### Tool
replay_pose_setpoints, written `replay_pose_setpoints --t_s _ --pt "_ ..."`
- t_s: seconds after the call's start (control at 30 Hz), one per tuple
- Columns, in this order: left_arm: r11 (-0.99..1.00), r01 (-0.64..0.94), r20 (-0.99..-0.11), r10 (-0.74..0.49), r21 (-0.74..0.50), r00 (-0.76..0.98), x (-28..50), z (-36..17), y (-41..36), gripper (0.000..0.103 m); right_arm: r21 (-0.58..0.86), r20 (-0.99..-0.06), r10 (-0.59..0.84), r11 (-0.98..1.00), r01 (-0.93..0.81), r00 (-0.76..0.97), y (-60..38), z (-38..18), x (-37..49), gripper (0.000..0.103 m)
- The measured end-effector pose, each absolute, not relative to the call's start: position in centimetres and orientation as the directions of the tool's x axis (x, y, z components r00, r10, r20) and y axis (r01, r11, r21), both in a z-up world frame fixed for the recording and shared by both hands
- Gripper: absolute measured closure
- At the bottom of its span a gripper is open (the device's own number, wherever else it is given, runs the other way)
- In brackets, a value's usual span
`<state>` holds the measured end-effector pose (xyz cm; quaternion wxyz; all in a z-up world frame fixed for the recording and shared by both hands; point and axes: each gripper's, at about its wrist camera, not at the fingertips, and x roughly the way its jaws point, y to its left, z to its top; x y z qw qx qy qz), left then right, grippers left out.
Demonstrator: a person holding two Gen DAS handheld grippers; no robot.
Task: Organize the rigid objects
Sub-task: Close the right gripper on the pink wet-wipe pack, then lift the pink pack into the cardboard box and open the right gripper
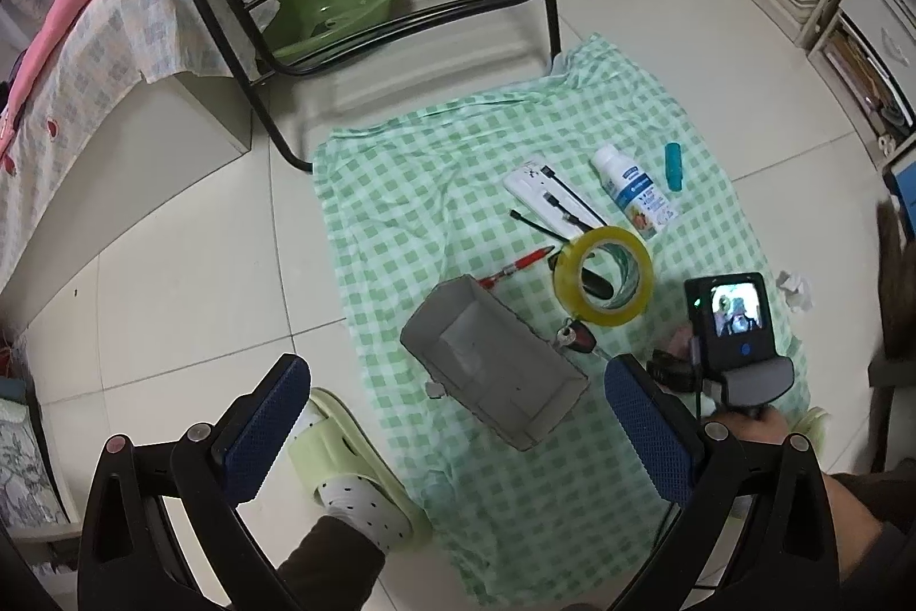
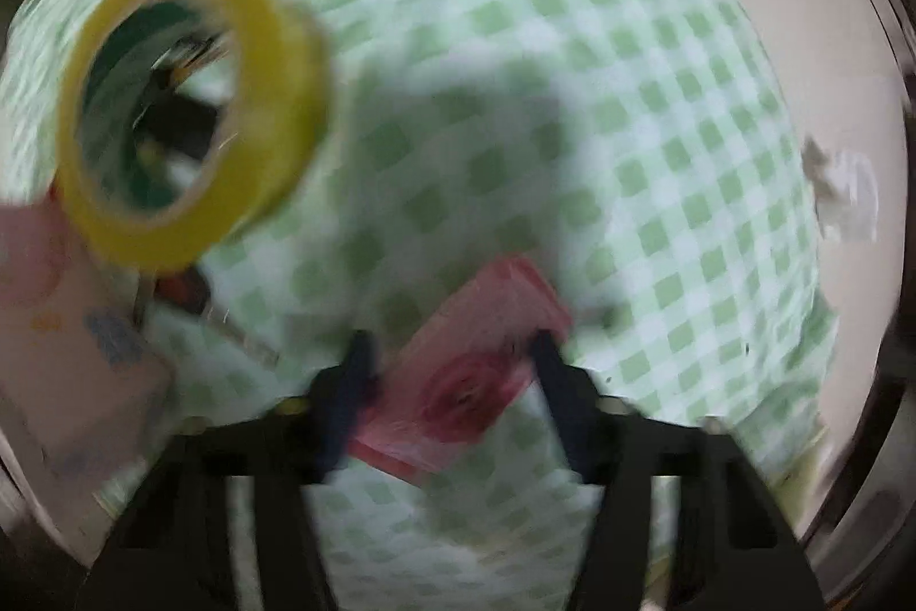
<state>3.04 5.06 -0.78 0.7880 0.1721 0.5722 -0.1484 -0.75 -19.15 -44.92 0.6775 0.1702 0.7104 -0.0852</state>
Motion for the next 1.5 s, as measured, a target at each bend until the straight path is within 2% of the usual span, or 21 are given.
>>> replay_pose_setpoints --t_s 0.03,0.07,0.17,0.37,0.43,0.5,0.53,0.63,0.73,0.77,0.87,0.9,1.03,1.23,1.33,1.5 --pt "0.896 0.433 -0.954 -0.037 0.100 0.298 3.0 -0.9 5.0 0.000 0.105 -0.994 0.111 0.943 0.315 -0.003 -18.6 -44.2 -1.1 0.076" --pt "0.896 0.434 -0.956 -0.042 0.092 0.290 3.1 -1.0 5.0 0.000 0.118 -0.993 0.116 0.951 0.286 0.026 -18.4 -43.4 -1.2 0.100" --pt "0.900 0.433 -0.965 -0.066 0.052 0.254 3.3 -1.4 5.3 0.000 0.251 -0.967 0.229 0.933 0.257 0.112 -18.8 -40.8 -1.5 0.101" --pt "0.908 0.420 -0.977 -0.093 -0.004 0.191 4.1 -2.0 5.5 0.000 0.325 -0.933 0.279 0.924 0.200 0.229 -19.6 -35.3 -2.5 0.101" --pt "0.908 0.417 -0.976 -0.121 -0.036 0.179 4.1 -1.8 5.6 0.000 0.349 -0.935 0.312 0.898 0.268 0.170 -21.3 -36.1 -3.3 0.085" --pt "0.902 0.430 -0.973 -0.138 -0.046 0.185 4.0 -1.5 5.7 0.000 0.321 -0.947 0.308 0.875 0.363 0.093 -22.6 -38.6 -4.0 0.022" --pt "0.898 0.438 -0.971 -0.140 -0.043 0.193 3.8 -1.3 5.8 0.000 0.301 -0.953 0.290 0.873 0.385 0.087 -22.7 -38.7 -4.9 0.015" --pt "0.888 0.458 -0.965 -0.150 -0.036 0.215 3.5 -1.1 6.1 0.000 0.204 -0.976 0.217 0.880 0.429 0.021 -22.4 -41.7 -5.7 0.018" --pt "0.888 0.458 -0.964 -0.151 -0.034 0.221 3.3 -1.4 6.4 0.000 0.182 -0.975 0.220 0.889 0.420 -0.042 -21.4 -44.6 -5.3 0.027" --pt "0.890 0.454 -0.963 -0.150 -0.033 0.224 3.2 -1.4 6.3 0.000 0.168 -0.977 0.207 0.895 0.413 -0.050 -21.1 -45.1 -5.1 0.031" --pt "0.900 0.435 -0.962 -0.154 -0.042 0.227 3.5 -1.3 6.5 0.000 0.126 -0.984 0.165 0.912 0.390 -0.067 -20.3 -45.8 -4.7 0.062" --pt "0.902 0.430 -0.961 -0.156 -0.044 0.228 3.7 -1.3 6.4 0.000 0.123 -0.985 0.159 0.916 0.382 -0.065 -20.1 -45.6 -4.6 0.064" --pt "0.906 0.422 -0.960 -0.141 -0.027 0.243 3.8 -1.1 6.1 0.000 0.147 -0.989 0.137 0.953 0.263 0.059 -19.1 -41.3 -3.7 0.067" --pt "0.908 0.414 -0.962 -0.167 -0.064 0.218 3.6 -1.3 6.2 0.000 0.135 -0.924 0.117 0.991 0.022 0.365 -16.3 -29.1 -3.2 0.067" --pt "0.913 0.395 -0.961 -0.193 -0.101 0.200 4.4 -1.1 6.6 0.000 0.148 -0.875 0.146 0.989 -0.032 0.463 -15.3 -23.9 -3.5 0.067" --pt "0.913 0.381 -0.949 -0.237 -0.145 0.207 4.9 -0.5 7.3 0.000 0.213 -0.798 0.232 0.972 -0.100 0.556 -13.9 -18.6 -5.1 0.067"
